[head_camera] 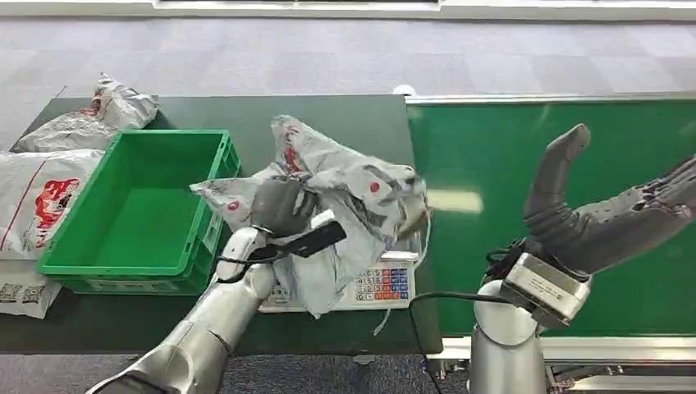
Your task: Moved the parcel from conveyor to table for the left to box.
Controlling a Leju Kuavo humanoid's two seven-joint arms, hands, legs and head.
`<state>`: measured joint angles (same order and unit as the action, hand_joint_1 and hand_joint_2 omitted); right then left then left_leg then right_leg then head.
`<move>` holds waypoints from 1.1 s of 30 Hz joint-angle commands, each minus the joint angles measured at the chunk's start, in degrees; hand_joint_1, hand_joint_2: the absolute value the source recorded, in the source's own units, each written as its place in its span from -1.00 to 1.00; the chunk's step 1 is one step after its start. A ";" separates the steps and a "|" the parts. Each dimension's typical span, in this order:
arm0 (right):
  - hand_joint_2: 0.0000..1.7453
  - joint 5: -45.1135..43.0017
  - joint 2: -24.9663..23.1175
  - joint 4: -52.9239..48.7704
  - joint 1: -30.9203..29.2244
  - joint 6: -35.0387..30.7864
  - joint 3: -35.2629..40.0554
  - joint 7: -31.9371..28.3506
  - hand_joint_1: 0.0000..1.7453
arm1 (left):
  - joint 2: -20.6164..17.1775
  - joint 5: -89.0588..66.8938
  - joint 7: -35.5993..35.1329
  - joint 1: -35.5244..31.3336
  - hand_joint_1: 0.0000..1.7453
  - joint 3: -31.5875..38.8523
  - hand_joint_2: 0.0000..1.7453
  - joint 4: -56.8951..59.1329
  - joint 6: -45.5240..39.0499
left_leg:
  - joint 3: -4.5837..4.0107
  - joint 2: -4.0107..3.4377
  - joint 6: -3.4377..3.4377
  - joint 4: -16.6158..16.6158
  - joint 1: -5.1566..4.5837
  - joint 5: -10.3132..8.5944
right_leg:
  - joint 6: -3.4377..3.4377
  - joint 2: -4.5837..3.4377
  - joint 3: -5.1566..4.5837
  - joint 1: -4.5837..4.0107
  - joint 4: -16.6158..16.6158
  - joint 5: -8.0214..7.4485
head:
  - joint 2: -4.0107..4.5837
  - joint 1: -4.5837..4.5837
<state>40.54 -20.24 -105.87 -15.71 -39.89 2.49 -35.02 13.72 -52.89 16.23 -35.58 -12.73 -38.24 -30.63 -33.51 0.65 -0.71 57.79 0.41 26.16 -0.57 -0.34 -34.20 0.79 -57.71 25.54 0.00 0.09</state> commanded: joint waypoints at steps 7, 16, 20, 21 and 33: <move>1.00 -2.36 0.24 4.00 1.57 -0.11 -1.52 -2.49 -1.00 | -6.88 3.27 -3.10 -1.56 1.00 15.39 1.00 -10.95 -6.93 | 0.00 -0.08 -0.09 -0.06 0.10 -0.06 | 0.06 -0.07 0.00 -0.20 0.09 -0.01 | 0.00 0.00; 1.00 -2.34 0.24 4.83 1.66 -0.11 -1.38 -2.12 -1.00 | -8.17 -7.68 -7.70 0.38 1.00 25.77 1.00 -14.79 -9.37 | 0.06 -0.26 -0.10 -0.16 0.12 -0.06 | 0.11 -0.21 0.03 -0.13 0.18 -0.07 | 0.00 -0.02; 1.00 -2.14 0.24 4.25 1.09 -0.11 -1.05 -0.92 -1.00 | -14.59 -36.65 -30.21 -4.04 0.94 28.23 1.00 1.64 -8.58 | 0.08 -0.31 -0.12 -0.14 0.10 -0.04 | 0.11 -0.28 0.00 -0.14 0.12 -0.06 | 0.00 0.00; 1.00 -2.06 0.24 3.80 1.11 -0.11 -0.79 -0.66 -1.00 | -17.04 -36.29 -32.98 -6.32 1.00 27.44 1.00 8.38 -9.28 | 0.08 -0.23 -0.13 -0.12 0.08 -0.04 | 0.11 -0.22 0.01 -0.15 0.08 -0.02 | 0.00 0.00; 1.00 -0.37 0.24 2.60 0.77 -0.11 1.75 0.89 -1.00 | -20.19 -31.99 -35.09 -4.51 1.00 39.16 1.00 7.87 -9.37 | -0.06 -0.39 -0.23 -0.11 0.20 -0.13 | 0.25 -0.35 -0.19 -0.32 0.06 -0.11 | 0.00 0.00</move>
<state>38.84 -20.09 -104.35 -15.21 -39.89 2.34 -35.50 -5.40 -85.33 -19.52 -38.88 16.48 -33.85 -39.45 -33.72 0.38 -0.98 57.76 0.59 26.01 -0.32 -0.65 -34.51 0.50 -57.76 25.44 0.00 0.09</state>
